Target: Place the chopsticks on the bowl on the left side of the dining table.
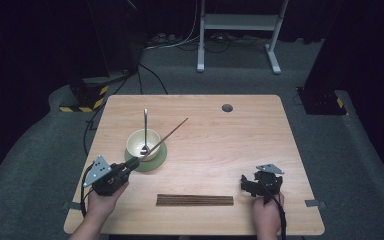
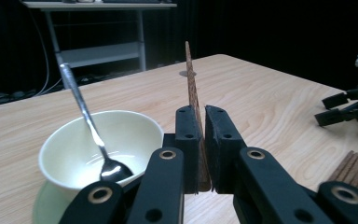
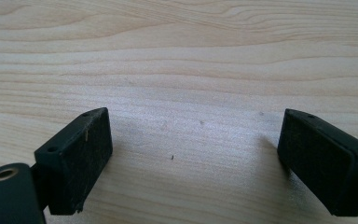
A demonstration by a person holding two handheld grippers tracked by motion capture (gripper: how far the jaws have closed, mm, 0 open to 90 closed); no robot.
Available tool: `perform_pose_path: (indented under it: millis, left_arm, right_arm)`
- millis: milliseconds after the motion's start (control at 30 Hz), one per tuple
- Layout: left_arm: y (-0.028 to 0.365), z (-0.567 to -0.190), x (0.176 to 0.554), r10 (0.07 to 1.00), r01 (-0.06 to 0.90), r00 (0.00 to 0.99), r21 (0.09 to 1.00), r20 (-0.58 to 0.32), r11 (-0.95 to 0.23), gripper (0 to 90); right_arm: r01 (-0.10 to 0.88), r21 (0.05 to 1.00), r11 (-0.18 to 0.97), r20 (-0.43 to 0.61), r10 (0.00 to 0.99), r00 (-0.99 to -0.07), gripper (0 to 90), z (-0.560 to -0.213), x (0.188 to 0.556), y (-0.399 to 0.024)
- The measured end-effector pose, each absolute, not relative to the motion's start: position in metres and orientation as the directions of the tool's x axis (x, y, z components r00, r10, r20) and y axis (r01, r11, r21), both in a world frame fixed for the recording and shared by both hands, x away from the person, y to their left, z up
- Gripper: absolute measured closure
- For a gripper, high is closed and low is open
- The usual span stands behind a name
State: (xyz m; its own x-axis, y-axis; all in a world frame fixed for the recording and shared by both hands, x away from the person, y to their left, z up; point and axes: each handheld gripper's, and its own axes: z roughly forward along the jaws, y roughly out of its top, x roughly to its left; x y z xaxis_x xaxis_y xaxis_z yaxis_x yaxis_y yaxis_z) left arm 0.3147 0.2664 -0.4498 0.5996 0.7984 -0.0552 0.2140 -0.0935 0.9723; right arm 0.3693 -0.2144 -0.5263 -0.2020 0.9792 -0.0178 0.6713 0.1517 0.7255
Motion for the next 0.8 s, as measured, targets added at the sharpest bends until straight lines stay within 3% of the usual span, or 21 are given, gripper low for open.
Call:
perform_pose_path:
  millis: [800]
  left_arm:
    - [0.296, -0.467, 0.331, 0.87, 0.273, 0.491, 0.957, -0.052, -0.097, 83.7]
  right_arm:
    - [0.671, 0.725, 0.152, -0.017, 0.979, -0.203, 10.0, -0.526, 0.369, -0.214]
